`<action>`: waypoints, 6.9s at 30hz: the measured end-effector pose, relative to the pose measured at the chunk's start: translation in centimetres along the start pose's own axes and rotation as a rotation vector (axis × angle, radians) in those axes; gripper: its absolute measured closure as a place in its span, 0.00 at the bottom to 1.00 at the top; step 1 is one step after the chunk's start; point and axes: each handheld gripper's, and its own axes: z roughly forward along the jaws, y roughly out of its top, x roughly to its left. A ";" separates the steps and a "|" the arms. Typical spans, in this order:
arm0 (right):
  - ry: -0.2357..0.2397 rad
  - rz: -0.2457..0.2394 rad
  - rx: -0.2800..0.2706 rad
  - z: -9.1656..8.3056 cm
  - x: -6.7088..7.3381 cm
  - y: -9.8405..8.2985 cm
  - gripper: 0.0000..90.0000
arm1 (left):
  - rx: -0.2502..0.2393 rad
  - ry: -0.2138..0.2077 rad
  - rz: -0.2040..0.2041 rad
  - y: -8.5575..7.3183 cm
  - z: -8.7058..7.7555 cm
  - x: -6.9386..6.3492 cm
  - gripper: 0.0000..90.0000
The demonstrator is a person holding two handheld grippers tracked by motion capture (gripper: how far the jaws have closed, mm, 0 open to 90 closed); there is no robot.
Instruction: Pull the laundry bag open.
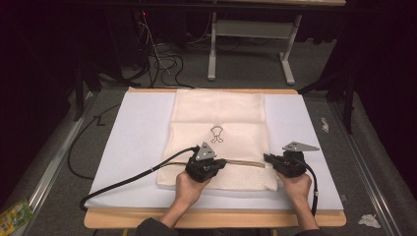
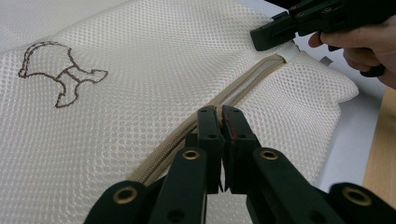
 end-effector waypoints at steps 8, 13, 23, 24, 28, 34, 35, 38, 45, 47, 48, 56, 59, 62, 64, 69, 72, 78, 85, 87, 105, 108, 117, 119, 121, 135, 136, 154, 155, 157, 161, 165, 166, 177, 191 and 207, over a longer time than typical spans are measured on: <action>-0.001 -0.004 -0.004 0.0 0.0 0.0 0.98 | -0.005 -0.001 0.000 0.0 -0.2 0.0 0.97; 0.002 -0.002 -0.007 -0.1 0.0 0.1 0.98 | -0.007 0.002 0.000 -0.1 -0.4 0.0 0.97; -0.007 -0.011 -0.004 -0.1 0.1 0.2 0.98 | -0.011 0.004 -0.005 -0.2 -0.7 0.3 0.97; -0.007 -0.011 -0.004 -0.1 0.1 0.2 0.98 | -0.014 0.006 -0.006 -0.3 -0.8 0.3 0.97; -0.005 -0.006 -0.001 -0.1 0.0 0.2 0.98 | -0.015 0.009 -0.010 -0.4 -1.0 0.5 0.97; -0.006 -0.011 -0.004 -0.1 0.1 0.2 0.98 | -0.014 0.005 -0.011 -0.5 -1.2 0.6 0.97; -0.009 -0.008 -0.001 -0.1 0.1 0.2 0.98 | -0.016 0.007 -0.014 -0.6 -1.3 0.7 0.97; -0.005 -0.010 -0.005 -0.1 0.0 0.2 0.98 | -0.018 0.008 -0.018 -0.6 -1.3 0.7 0.97; -0.009 -0.007 0.001 -0.1 0.0 0.2 0.98 | -0.020 0.014 -0.015 -0.6 -1.6 0.8 0.97; -0.012 -0.009 0.000 -0.1 0.0 0.2 0.98 | -0.023 0.015 -0.018 -0.7 -1.8 0.9 0.97; -0.009 -0.010 -0.005 -0.1 0.0 0.2 0.98 | -0.024 0.011 -0.022 -0.7 -1.8 1.0 0.97; -0.008 -0.006 -0.001 0.0 0.1 0.2 0.98 | -0.026 0.011 -0.025 -0.9 -2.0 1.1 0.97; -0.010 -0.007 -0.001 0.0 0.1 0.2 0.98 | -0.027 0.011 -0.029 -0.9 -2.1 1.2 0.97; -0.011 -0.011 -0.003 -0.1 0.0 0.2 0.98 | -0.030 0.013 -0.031 -1.0 -2.3 1.3 0.97; -0.007 -0.008 -0.003 -0.1 0.1 0.2 0.98 | -0.031 0.013 -0.031 -1.0 -2.4 1.3 0.97; -0.007 -0.015 -0.003 0.0 0.0 0.2 0.98 | -0.032 0.011 -0.035 -1.1 -2.4 1.3 0.97; -0.008 -0.010 -0.003 -0.1 0.1 0.3 0.98 | -0.033 0.011 -0.033 -1.1 -2.4 1.3 0.97; -0.014 -0.016 -0.001 0.0 0.1 0.3 0.98 | -0.035 0.019 -0.036 -1.2 -2.7 1.5 0.97; -0.015 -0.007 -0.001 0.0 0.0 0.3 0.98 | -0.036 0.020 -0.041 -1.4 -3.1 1.7 0.97; -0.014 -0.011 0.000 -0.1 0.0 0.3 0.98 | -0.038 0.021 -0.041 -1.4 -3.1 1.8 0.97; -0.016 -0.013 -0.005 -0.1 -0.1 0.3 0.98 | -0.049 0.035 -0.054 -1.8 -4.1 2.3 0.97; -0.015 -0.017 -0.006 -0.1 -0.1 0.3 0.98 | -0.050 0.034 -0.056 -1.8 -4.1 2.3 0.97; -0.019 -0.009 -0.004 -0.2 -0.1 0.3 0.98 | -0.052 0.041 -0.063 -2.0 -4.5 2.6 0.97; -0.020 -0.009 0.000 -0.2 -0.1 0.4 0.98 | -0.050 0.041 -0.065 -2.1 -4.5 2.7 0.97; -0.020 -0.006 -0.001 -0.2 -0.1 0.4 0.98 | -0.050 0.040 -0.063 -2.1 -4.6 2.7 0.97; -0.022 -0.008 -0.004 -0.3 -0.2 0.4 0.98 | -0.059 0.053 -0.072 -2.4 -5.2 3.1 0.97; -0.024 -0.010 -0.005 -0.3 -0.2 0.4 0.98 | -0.058 0.053 -0.073 -2.4 -5.3 3.2 0.97; -0.028 -0.010 -0.004 -0.4 -0.4 0.4 0.98 | -0.064 0.068 -0.079 -2.7 -6.1 3.6 0.97; -0.030 -0.009 -0.003 -0.4 -0.4 0.4 0.98 | -0.064 0.071 -0.078 -2.7 -6.2 3.6 0.97; -0.032 -0.006 -0.005 -0.4 -0.5 0.3 0.98 | -0.066 0.074 -0.079 -2.7 -6.4 3.7 0.97; -0.030 -0.004 -0.006 -0.5 -0.5 0.3 0.98 | -0.069 0.071 -0.085 -2.7 -6.6 3.8 0.97; -0.032 -0.007 -0.004 -0.4 -0.6 0.3 0.98 | -0.074 0.075 -0.089 -2.9 -6.8 4.0 0.97; -0.035 0.000 0.000 -0.5 -0.6 0.2 0.98 | -0.077 0.079 -0.093 -2.9 -6.9 4.0 0.97; -0.035 0.003 -0.002 -0.5 -0.7 0.2 0.98 | -0.087 0.096 -0.100 -3.1 -7.9 4.5 0.97; -0.041 -0.005 -0.005 -0.6 -0.7 0.4 0.98 | -0.099 0.124 -0.116 -3.6 -9.0 5.1 0.97; -0.045 -0.001 -0.002 -0.8 -0.8 0.5 0.98 | -0.111 0.144 -0.138 -4.3 -10.1 6.1 0.97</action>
